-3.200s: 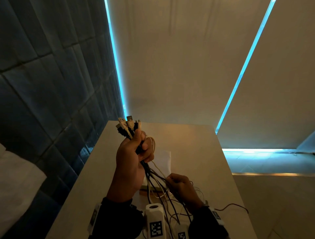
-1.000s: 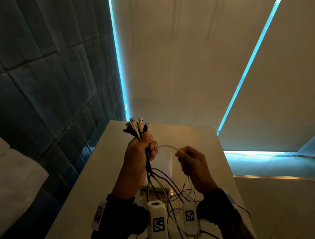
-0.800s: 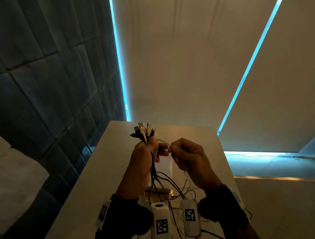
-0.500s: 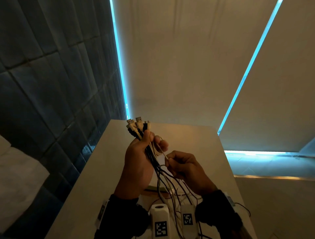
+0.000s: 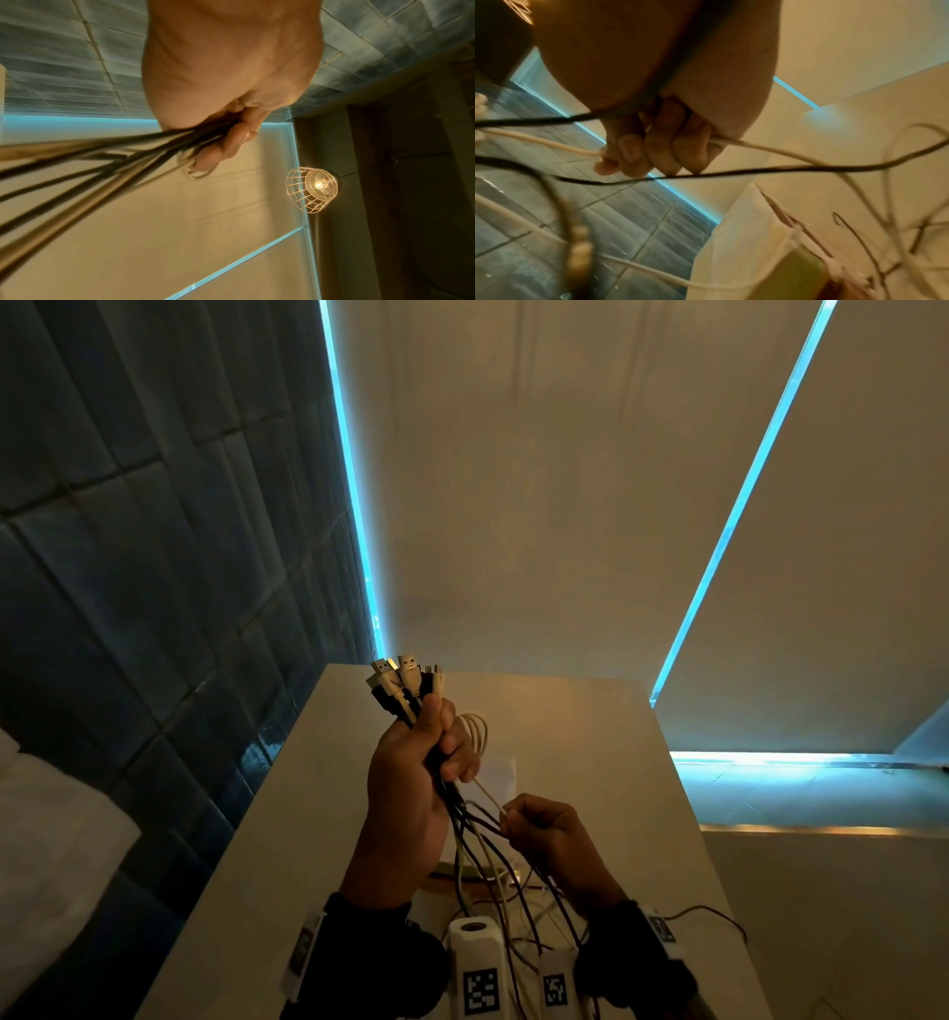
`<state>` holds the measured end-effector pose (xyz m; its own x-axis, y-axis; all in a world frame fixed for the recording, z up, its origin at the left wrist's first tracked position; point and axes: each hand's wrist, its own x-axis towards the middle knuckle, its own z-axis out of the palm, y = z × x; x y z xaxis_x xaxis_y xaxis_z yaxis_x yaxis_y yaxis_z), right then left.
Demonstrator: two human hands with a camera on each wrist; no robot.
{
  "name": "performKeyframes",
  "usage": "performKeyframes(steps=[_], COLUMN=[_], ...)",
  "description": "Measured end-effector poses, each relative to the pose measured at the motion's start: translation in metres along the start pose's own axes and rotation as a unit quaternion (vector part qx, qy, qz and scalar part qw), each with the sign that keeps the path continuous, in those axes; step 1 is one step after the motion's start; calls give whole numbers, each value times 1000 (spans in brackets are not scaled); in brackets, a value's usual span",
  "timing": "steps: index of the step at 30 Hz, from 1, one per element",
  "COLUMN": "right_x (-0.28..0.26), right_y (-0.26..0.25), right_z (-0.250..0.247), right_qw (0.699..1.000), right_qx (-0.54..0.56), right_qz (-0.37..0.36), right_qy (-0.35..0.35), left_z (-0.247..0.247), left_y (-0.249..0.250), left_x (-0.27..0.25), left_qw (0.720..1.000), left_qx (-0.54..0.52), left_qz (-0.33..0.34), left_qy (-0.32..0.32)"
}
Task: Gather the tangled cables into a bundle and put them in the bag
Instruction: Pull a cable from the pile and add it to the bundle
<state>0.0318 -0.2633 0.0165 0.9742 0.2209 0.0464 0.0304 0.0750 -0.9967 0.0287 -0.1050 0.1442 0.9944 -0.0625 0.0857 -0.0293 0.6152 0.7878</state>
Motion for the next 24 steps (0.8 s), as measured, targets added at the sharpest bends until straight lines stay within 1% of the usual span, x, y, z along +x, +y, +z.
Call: performKeyframes(steps=[3,6,9,12,14,16,18,20,22,24], right_x=[-3,-5,-3,-3,-4,-4,-1,4,7,7], right_y=[20,33,42,55,66,72,62,38,5,-31], right_z=[-3,-1,-1,-6,-11,-15,-17,-17,-12,-4], right_qw=[999,998,998,996,993,985,971,965,976,989], right_qx=[-47,-45,-49,-57,-83,-134,-189,-203,-139,-50], right_qz=[18,38,41,52,74,95,108,97,65,19], right_qy=[21,24,23,38,45,58,94,137,156,138], left_z=[-1,0,1,0,0,0,0,1,3,4], left_y=[2,5,8,13,14,14,14,14,14,11], left_x=[-1,-2,-3,-4,-4,-4,-3,-2,-1,-1], left_qw=[1000,1000,1000,1000,1000,1000,999,997,993,989], left_qx=[-1,4,4,0,5,17,35,60,85,117], left_qz=[-3,-9,-11,-13,-15,-19,-31,-51,-68,-73], left_qy=[1,2,-3,-6,-5,4,16,25,36,46])
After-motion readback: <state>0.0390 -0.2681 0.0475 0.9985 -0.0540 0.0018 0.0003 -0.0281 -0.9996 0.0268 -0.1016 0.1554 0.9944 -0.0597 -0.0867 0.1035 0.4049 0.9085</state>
